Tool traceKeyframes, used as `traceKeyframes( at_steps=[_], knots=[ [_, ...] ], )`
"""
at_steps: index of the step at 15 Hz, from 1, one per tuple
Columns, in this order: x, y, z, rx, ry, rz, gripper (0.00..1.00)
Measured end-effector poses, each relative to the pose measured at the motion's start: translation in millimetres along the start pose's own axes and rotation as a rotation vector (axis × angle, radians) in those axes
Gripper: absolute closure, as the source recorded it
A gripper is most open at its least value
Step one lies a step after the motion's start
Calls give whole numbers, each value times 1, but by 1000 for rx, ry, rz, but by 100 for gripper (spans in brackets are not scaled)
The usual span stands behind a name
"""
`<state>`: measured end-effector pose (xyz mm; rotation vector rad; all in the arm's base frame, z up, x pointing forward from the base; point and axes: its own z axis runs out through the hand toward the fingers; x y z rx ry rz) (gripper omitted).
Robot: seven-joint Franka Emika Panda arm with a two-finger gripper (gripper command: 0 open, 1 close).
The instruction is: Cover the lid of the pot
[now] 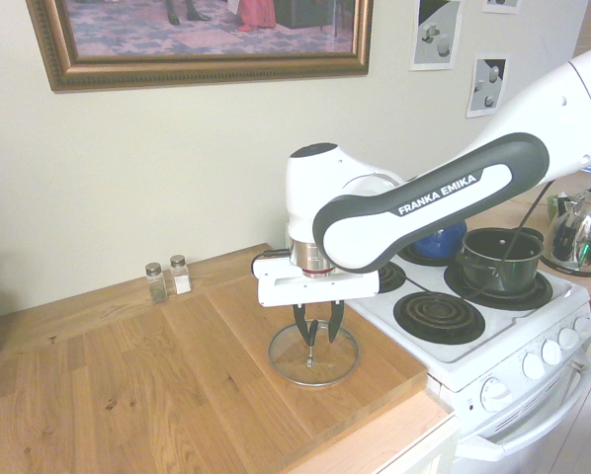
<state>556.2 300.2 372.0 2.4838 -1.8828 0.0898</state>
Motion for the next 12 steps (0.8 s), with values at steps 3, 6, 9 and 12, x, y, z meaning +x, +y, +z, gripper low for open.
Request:
traceKeyframes(
  at_steps=[3,6,9,12],
  knots=[
    [-2,0,1,-2,-1,-2,100],
    [-1,0,1,-2,-2,1,100],
    [3,-1,0,0,-1,-3,100],
    [15,-2,-10,16,3,-25,100]
  ],
)
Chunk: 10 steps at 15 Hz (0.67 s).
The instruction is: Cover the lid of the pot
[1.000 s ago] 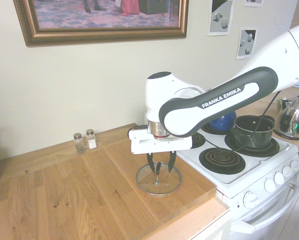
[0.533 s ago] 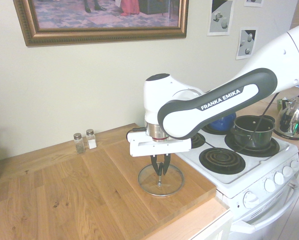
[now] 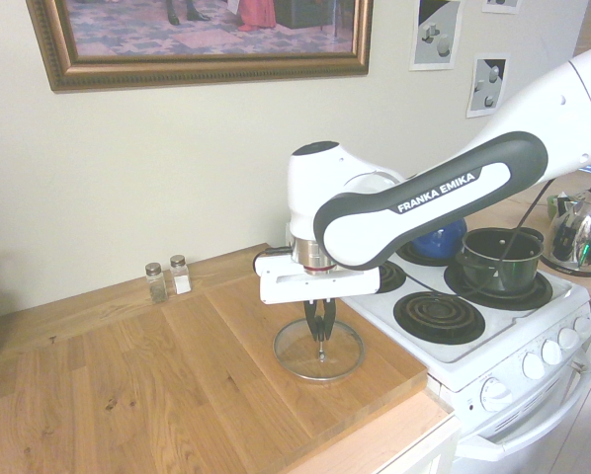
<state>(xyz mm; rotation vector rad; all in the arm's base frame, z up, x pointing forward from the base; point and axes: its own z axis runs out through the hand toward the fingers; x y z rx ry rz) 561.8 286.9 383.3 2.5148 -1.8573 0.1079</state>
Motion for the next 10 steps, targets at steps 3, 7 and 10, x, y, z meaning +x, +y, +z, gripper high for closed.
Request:
traceKeyframes(
  at_steps=[3,7,10],
  knots=[
    [14,14,-32,18,12,-31,100],
    [53,54,-92,17,19,-91,100],
    [93,80,-128,16,20,-109,100]
  ],
)
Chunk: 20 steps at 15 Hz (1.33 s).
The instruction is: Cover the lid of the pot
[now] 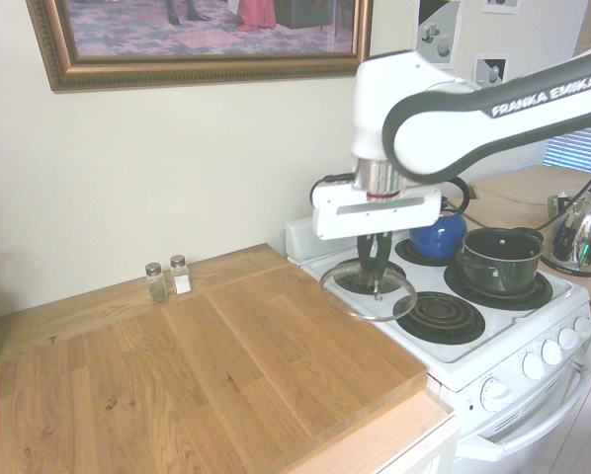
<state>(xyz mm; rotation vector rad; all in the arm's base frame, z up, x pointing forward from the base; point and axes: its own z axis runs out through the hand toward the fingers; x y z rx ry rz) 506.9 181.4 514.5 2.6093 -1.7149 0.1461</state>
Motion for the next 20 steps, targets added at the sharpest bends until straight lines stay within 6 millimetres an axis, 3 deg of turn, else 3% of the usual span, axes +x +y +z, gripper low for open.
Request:
traceKeyframes(
  at_steps=[6,10,20],
  knots=[
    [124,47,-21,-9,9,78,100],
    [199,77,-14,-25,0,142,100],
    [303,117,40,-92,-3,276,100]
  ],
)
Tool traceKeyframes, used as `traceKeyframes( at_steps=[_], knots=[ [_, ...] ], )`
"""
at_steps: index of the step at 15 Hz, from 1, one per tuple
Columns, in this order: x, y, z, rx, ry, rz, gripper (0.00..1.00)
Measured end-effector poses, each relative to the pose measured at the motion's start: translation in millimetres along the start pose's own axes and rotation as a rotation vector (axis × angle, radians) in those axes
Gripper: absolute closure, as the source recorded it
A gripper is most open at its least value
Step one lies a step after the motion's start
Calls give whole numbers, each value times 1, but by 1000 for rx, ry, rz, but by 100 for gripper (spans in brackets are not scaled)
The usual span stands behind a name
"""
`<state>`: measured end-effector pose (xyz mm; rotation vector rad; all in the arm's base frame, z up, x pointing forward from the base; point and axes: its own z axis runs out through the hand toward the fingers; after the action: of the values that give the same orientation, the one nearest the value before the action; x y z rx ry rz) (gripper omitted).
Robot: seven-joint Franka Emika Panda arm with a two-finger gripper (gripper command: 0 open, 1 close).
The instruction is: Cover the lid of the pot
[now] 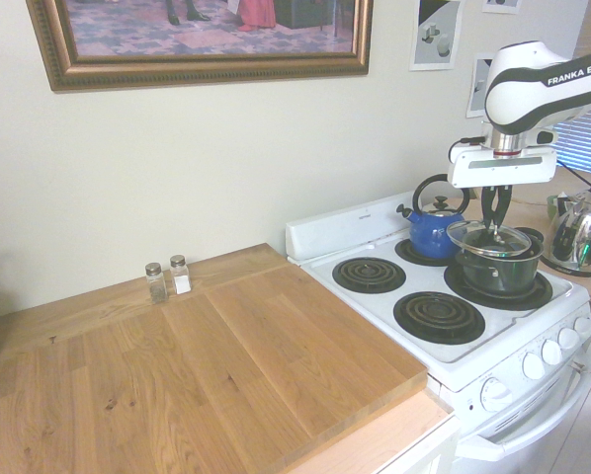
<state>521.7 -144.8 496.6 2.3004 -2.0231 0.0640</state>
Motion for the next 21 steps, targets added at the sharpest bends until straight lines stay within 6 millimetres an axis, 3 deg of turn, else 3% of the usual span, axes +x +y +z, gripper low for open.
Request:
traceKeyframes(
  at_steps=[4,9,21],
  knots=[
    [33,-2,20,-22,-5,33,100],
    [50,-16,27,-19,8,51,100],
    [50,-15,26,-48,39,33,100]
  ],
)
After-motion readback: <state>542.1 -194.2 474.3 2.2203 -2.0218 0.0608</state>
